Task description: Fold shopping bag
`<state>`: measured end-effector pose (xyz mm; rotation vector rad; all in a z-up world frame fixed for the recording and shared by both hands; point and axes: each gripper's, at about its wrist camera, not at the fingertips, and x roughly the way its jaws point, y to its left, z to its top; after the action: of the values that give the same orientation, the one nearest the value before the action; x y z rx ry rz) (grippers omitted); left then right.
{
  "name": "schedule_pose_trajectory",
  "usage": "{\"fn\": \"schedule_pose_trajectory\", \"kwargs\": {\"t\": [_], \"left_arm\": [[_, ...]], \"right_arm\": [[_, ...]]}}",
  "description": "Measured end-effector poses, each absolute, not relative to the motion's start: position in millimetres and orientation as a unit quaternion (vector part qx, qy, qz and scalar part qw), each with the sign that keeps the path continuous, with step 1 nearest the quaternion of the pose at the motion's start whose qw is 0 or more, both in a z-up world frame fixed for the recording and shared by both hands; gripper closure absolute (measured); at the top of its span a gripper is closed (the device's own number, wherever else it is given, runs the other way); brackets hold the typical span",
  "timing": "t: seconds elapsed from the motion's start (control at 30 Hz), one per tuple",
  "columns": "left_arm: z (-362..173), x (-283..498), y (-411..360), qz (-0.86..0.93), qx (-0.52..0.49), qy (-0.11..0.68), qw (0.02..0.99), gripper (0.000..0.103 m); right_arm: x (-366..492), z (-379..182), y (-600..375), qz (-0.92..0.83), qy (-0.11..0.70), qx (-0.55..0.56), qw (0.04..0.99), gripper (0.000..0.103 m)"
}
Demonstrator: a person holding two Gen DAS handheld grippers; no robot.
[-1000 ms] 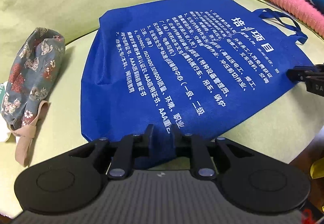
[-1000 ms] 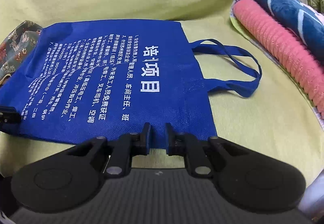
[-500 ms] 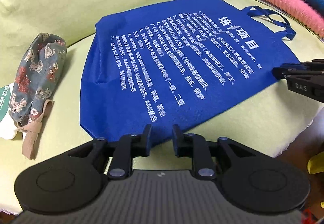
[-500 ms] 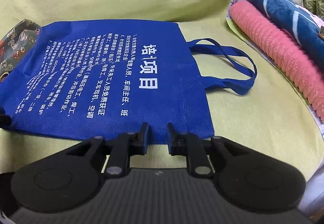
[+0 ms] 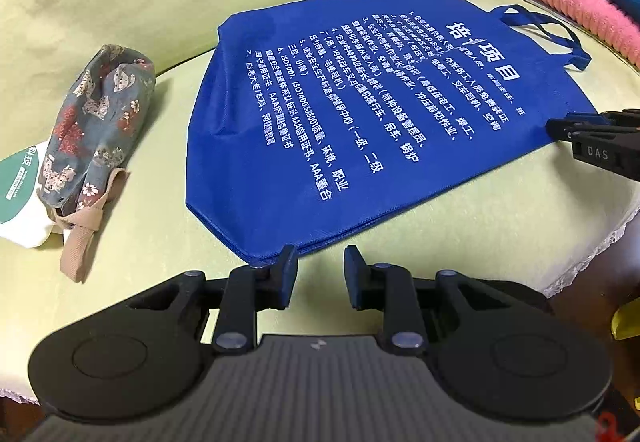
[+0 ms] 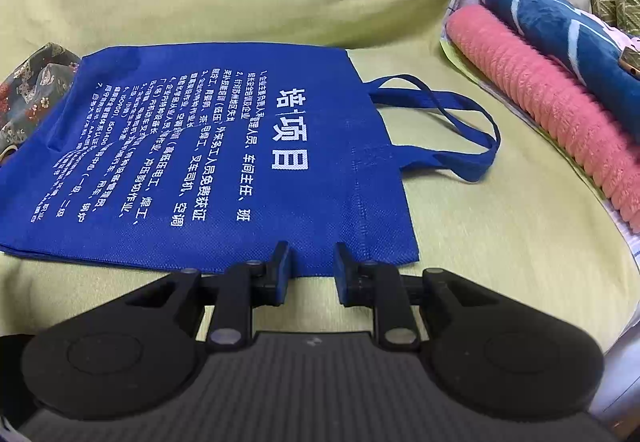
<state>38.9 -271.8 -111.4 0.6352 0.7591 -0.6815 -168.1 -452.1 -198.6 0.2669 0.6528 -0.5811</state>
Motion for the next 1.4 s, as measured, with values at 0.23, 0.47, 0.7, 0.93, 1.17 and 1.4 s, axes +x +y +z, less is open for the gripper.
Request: {"fn": "schedule_pose_trajectory", "kwargs": {"t": [0.23, 0.47, 0.7, 0.93, 1.17, 1.4], "left_arm": [[-113, 46, -283, -0.334, 0.301, 0.356, 0.819, 0.070], [-99, 74, -295, -0.381, 0.295, 0.331, 0.812, 0.069], [-57, 142, -363, -0.475, 0.359, 0.245, 0.765, 0.051], [-34, 231, -478, -0.590, 0.392, 0.258, 0.658, 0.025], [-85, 297, -565, -0.644, 0.371, 0.400, 0.536, 0.023], [-123, 320, -581, -0.672, 0.328, 0.478, 0.461, 0.042]], "right_arm": [[-170, -200, -454, -0.277, 0.311, 0.133, 0.900, 0.084], [-172, -199, -457, -0.269, 0.309, 0.138, 0.902, 0.084], [-174, -199, -459, -0.262, 0.307, 0.142, 0.904, 0.083], [-175, -197, -465, -0.246, 0.314, 0.151, 0.904, 0.083], [-174, -197, -472, -0.235, 0.317, 0.167, 0.904, 0.079], [-170, -197, -470, -0.234, 0.321, 0.170, 0.902, 0.070]]}}
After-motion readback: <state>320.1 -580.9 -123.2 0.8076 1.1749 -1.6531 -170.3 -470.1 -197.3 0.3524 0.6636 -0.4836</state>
